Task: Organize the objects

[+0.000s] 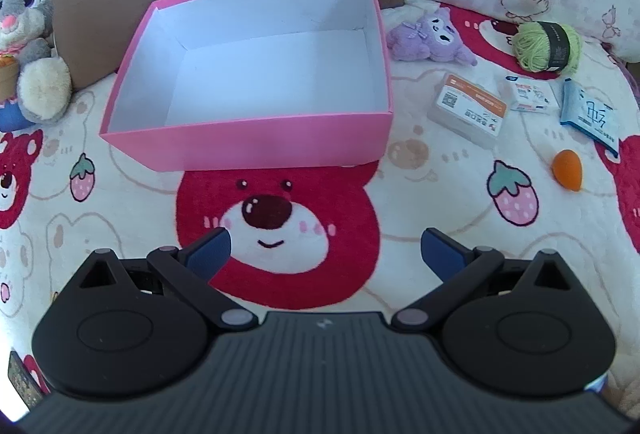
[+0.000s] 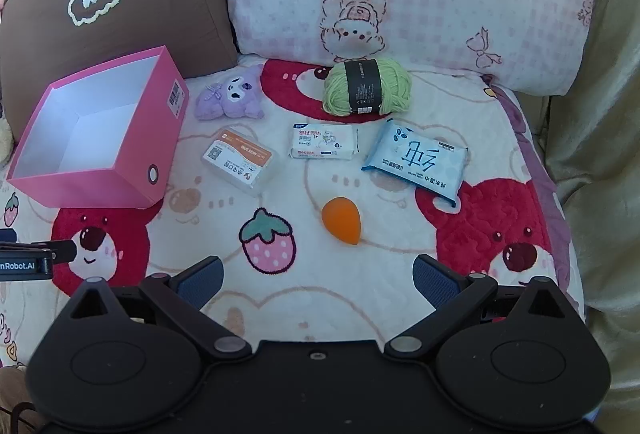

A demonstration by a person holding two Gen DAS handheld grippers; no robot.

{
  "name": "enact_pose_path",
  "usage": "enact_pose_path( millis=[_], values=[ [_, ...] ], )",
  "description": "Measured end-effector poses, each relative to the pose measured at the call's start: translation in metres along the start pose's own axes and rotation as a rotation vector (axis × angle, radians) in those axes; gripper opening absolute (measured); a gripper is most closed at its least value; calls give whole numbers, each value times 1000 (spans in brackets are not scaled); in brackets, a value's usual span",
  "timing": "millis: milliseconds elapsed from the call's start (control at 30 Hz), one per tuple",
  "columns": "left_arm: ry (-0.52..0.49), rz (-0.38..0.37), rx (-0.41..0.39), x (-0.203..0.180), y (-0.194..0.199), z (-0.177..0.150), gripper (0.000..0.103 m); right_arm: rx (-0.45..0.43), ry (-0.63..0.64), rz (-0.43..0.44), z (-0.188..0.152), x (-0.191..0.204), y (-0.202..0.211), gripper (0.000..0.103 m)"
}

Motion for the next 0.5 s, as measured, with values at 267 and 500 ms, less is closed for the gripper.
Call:
enact_pose_path(
  millis=[267, 500],
  values=[
    [-10, -26, 17, -1, 0, -2, 103, 15, -2, 1, 0, -3, -6, 102],
    [-23, -19, 4, -1, 3, -3, 103, 11, 19, 3, -1, 0, -5, 102]
  ],
)
Point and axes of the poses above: each gripper's, at about its wrist camera, not at the fingertips, and y roughly against the way its jaws point, x to its left, z to its top, the point moved 3 cm from there along -y, roughly the way its jaws point, and after that the axes turned 9 degrees about x, right-handed, at the moved point
